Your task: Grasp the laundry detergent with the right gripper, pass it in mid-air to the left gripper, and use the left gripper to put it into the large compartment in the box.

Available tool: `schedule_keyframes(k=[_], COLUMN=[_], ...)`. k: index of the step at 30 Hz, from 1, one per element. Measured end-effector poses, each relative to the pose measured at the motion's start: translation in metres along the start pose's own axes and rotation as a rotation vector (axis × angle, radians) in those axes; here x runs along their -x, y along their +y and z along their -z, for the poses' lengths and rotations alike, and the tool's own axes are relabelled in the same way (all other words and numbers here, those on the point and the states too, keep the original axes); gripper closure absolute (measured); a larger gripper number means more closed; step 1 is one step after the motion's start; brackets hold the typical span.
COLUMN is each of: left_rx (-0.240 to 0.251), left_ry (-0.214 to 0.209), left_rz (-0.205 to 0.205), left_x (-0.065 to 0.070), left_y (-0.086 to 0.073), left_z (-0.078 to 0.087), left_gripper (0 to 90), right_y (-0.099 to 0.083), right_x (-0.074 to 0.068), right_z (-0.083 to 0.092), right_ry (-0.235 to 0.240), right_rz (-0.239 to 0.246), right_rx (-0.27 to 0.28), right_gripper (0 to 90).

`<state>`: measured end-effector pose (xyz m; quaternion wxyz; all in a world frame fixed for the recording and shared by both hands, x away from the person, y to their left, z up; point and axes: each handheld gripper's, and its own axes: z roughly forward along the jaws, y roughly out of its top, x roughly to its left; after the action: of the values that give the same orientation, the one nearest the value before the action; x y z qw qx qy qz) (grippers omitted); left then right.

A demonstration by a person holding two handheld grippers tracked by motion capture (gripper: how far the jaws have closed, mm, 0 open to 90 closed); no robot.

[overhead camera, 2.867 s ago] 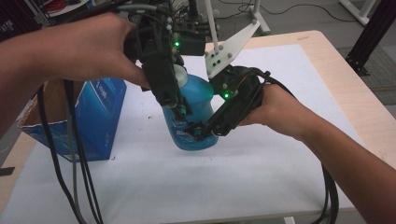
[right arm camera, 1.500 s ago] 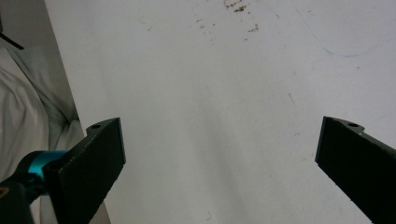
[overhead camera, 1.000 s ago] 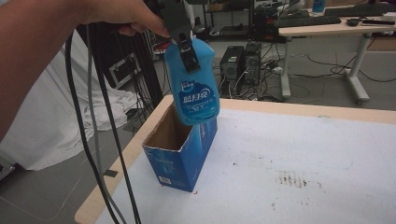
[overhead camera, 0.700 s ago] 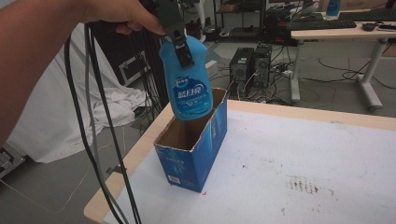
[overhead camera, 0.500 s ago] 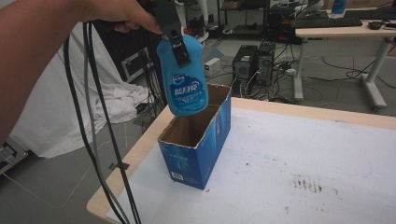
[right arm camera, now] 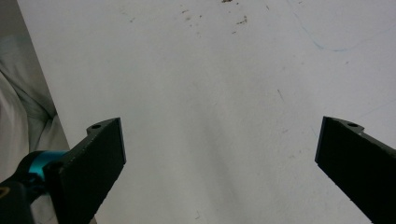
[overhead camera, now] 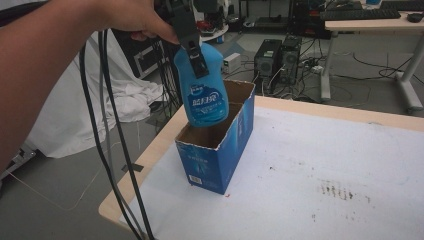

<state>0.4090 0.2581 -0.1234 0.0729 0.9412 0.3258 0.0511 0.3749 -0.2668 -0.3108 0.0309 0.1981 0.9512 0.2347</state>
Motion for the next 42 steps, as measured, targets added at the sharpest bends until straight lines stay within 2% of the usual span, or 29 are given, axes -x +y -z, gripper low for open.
schedule_keyframes(k=[12,20,33,42], left_rx=[-0.024,-0.044,-0.095,-0.104], left_ry=[-0.014,-0.012,-0.018,-0.027], left_rz=[-0.021,-0.038,-0.056,-0.059], left_x=[-0.002,-0.003,-0.002,-0.003], left_y=[-0.001,-0.008,-0.011,-0.013], left_z=[-0.055,-0.091,-0.134,-0.148], left_gripper=[37.7,37.7,37.7,37.7], right_y=[-0.004,-0.008,-0.008,-0.01], right_x=[0.002,0.002,0.002,0.004], right_z=[-0.001,-0.003,-0.009,-0.009], right_ry=[0.011,0.016,0.025,0.026], right_rz=[-0.033,-0.053,-0.039,-0.051], right_rx=[-0.009,-0.011,-0.023,-0.023], right_gripper=[0.8,0.8,0.8,0.8])
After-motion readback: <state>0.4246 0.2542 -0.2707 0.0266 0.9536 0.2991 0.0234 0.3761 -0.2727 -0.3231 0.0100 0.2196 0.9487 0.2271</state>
